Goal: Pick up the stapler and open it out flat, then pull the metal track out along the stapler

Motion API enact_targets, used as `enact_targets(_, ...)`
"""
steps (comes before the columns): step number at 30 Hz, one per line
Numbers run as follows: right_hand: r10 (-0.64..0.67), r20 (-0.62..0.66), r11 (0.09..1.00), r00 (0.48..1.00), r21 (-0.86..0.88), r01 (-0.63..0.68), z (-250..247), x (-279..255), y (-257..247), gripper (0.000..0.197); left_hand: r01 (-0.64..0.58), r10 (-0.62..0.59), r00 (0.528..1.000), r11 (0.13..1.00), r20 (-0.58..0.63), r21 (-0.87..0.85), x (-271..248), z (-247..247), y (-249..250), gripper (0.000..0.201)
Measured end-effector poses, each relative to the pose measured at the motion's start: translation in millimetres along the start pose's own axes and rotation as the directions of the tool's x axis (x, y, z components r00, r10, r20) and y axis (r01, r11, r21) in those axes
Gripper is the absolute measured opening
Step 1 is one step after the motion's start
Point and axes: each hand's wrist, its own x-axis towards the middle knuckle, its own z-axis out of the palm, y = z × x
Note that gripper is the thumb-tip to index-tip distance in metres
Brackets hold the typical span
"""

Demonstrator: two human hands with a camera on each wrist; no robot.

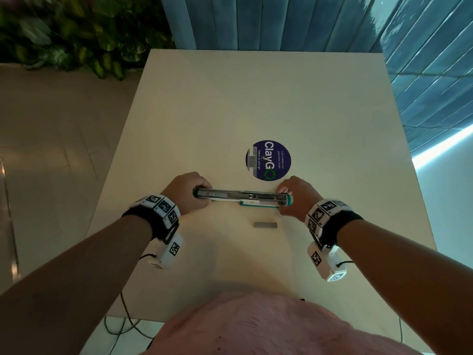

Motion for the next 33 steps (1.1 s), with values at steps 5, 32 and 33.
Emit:
enact_targets(5,-0.222,-0.121,0.974,0.968,-0.082,0.213,4,-23,-22,0.049,0.003,-0.004,1.0,1.0,-0.026,-0.023,-2,3,-6,0.033)
enact_targets(32,-0.262,-0.002,0.945,0.965,-0.202,0.256,-7,-11,-35,0.015,0.012,-0.013,0.999,0.999,-0.038,-0.03,-2,3,-11,0.031)
enact_targets(33,-0.251,0.003,0.948,0.968,-0.2,0.247,-6,-11,-35,0.015,0.009,-0.01,0.999,1.0,-0.035,-0.03,-3,3,-11,0.03)
